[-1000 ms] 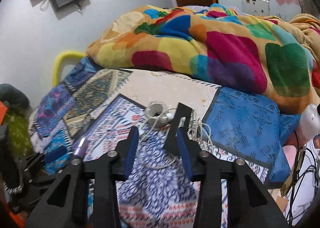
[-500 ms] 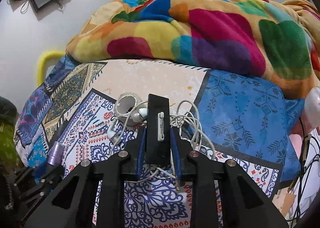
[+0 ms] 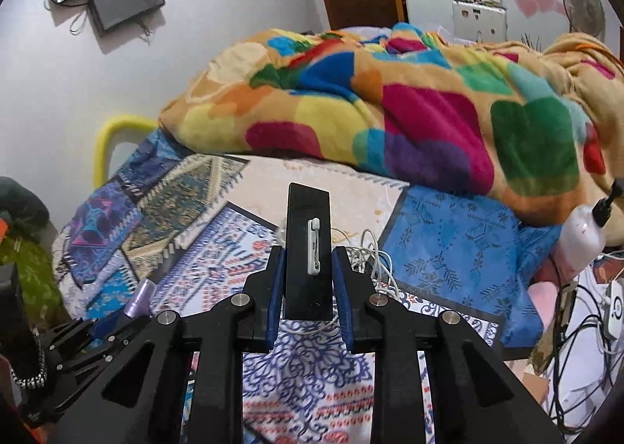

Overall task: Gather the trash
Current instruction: 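Grasp the purple spray bottle with left tool while right tool grasps the black device, then carry the spray bottle and black device in both tools down over the bucket, then open both tools to drop the bottle and device into the bucket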

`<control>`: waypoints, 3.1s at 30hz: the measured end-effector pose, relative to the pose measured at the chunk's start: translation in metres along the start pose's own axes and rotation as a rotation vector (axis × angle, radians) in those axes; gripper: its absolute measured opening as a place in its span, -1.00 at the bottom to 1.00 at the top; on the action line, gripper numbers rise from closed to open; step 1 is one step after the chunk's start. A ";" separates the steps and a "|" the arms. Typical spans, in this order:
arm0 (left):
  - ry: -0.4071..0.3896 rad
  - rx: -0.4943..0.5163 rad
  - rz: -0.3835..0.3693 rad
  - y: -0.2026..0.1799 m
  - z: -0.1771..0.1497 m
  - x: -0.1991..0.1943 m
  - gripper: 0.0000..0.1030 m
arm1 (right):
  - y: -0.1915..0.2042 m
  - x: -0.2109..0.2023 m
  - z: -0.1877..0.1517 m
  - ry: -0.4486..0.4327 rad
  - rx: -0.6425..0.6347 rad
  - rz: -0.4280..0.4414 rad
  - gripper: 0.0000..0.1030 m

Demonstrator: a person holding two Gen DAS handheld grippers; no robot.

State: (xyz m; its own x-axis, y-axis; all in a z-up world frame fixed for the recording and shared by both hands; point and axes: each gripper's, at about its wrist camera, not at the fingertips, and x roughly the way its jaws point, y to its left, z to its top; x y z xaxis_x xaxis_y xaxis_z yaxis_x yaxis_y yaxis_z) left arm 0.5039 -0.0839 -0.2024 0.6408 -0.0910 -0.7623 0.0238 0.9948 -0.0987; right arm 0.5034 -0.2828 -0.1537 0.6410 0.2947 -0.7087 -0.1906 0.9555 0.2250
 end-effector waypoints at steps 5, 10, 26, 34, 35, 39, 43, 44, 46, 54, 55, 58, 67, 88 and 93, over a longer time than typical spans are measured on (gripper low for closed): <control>-0.057 0.010 0.014 0.001 0.005 -0.040 -0.50 | 0.018 -0.026 0.002 -0.028 -0.031 0.017 -0.58; -0.113 0.007 0.036 0.010 0.008 -0.087 -0.50 | 0.044 -0.054 0.000 -0.052 -0.075 0.041 -0.58; -0.218 -0.073 0.150 0.085 -0.037 -0.211 -0.50 | 0.151 -0.109 -0.038 -0.066 -0.206 0.181 -0.58; -0.181 -0.145 0.209 0.142 -0.080 -0.228 -0.50 | 0.210 -0.103 -0.076 -0.008 -0.276 0.274 -0.58; -0.169 -0.160 0.214 0.151 -0.087 -0.228 -0.50 | 0.222 -0.100 -0.082 0.006 -0.288 0.288 -0.58; -0.127 -0.214 0.228 0.182 -0.111 -0.222 -0.50 | 0.252 -0.086 -0.098 0.053 -0.320 0.324 -0.58; -0.086 -0.258 0.251 0.211 -0.134 -0.214 -0.51 | 0.283 -0.070 -0.117 0.107 -0.357 0.351 -0.58; -0.075 -0.271 0.256 0.220 -0.141 -0.211 -0.50 | 0.288 -0.068 -0.120 0.117 -0.362 0.355 -0.58; -0.053 -0.292 0.263 0.232 -0.151 -0.206 -0.50 | 0.303 -0.056 -0.130 0.149 -0.377 0.367 -0.58; 0.049 -0.375 0.279 0.278 -0.195 -0.177 -0.51 | 0.344 -0.017 -0.162 0.261 -0.423 0.390 -0.57; 0.059 -0.380 0.281 0.280 -0.199 -0.174 -0.50 | 0.349 -0.010 -0.167 0.281 -0.429 0.392 -0.58; 0.098 -0.393 0.286 0.290 -0.211 -0.161 -0.51 | 0.361 0.007 -0.179 0.332 -0.442 0.394 -0.58; 0.218 -0.431 0.275 0.311 -0.242 -0.116 -0.51 | 0.381 0.050 -0.205 0.457 -0.486 0.372 -0.57; 0.207 -0.454 0.244 0.319 -0.218 -0.104 -0.50 | 0.381 0.063 -0.204 0.481 -0.506 0.363 -0.29; 0.178 -0.456 0.246 0.314 -0.214 -0.129 -0.50 | 0.378 0.046 -0.201 0.444 -0.542 0.352 -0.29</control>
State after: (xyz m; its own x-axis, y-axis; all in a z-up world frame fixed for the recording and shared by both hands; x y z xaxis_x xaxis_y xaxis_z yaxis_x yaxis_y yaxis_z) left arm 0.2642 0.2308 -0.2718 0.4444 0.0965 -0.8906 -0.4710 0.8708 -0.1407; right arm 0.3117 0.0937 -0.2357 0.1396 0.4477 -0.8832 -0.7371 0.6425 0.2092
